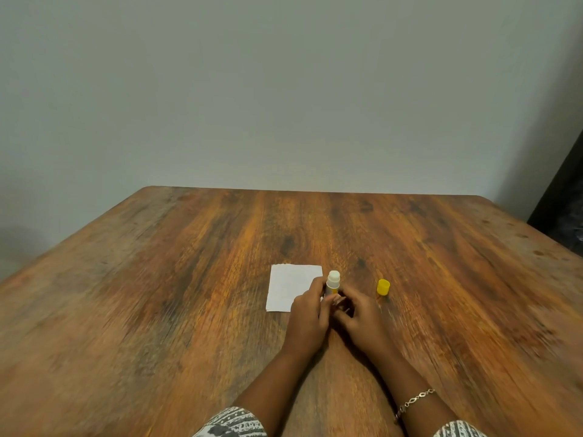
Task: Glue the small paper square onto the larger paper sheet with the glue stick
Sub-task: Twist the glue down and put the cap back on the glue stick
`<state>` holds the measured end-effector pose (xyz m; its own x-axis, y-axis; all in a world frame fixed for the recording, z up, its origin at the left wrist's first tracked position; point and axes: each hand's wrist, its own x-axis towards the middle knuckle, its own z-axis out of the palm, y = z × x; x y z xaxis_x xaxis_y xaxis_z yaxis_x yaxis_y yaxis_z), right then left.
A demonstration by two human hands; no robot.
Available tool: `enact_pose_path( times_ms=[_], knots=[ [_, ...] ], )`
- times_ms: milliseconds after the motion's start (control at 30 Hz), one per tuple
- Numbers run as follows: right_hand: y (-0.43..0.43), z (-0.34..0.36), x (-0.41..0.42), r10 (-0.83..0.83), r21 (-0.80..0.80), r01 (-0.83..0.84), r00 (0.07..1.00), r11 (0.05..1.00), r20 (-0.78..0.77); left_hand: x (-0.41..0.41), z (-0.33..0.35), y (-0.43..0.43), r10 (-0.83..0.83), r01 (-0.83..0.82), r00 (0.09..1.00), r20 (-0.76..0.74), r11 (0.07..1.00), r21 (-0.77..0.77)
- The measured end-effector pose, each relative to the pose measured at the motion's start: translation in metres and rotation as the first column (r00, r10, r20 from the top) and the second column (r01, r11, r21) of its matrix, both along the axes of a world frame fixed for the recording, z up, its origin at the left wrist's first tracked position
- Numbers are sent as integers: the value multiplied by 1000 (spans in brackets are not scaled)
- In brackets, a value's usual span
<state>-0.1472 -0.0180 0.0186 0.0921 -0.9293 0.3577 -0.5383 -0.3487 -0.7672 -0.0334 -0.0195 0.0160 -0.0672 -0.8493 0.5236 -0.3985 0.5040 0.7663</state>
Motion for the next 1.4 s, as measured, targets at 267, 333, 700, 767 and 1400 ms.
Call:
enact_pose_path(
  times_ms=[267,333,700,767,1400],
  knots=[
    [2,2,0,3,-6,-3,1000,1000,1,-1,-3,-1,17,-17,1000,26,1000,2],
    [3,2,0,-6,-15,5,1000,1000,-11,-2,-4,-1,18,-18,999,29,1000,3],
    [-1,-3,0,-30,-22,30,999,999,-10,-1,-6,-4,31,-31,999,-8,1000,-6],
    [0,-2,0,-30,-29,30,999,999,-25,-1,-6,-4,32,-32,999,-9,999,-15],
    [-1,-1,0,5,-22,-4,1000,1000,22,0,-9,-6,5,-6,1000,-13,999,-44]
  ],
)
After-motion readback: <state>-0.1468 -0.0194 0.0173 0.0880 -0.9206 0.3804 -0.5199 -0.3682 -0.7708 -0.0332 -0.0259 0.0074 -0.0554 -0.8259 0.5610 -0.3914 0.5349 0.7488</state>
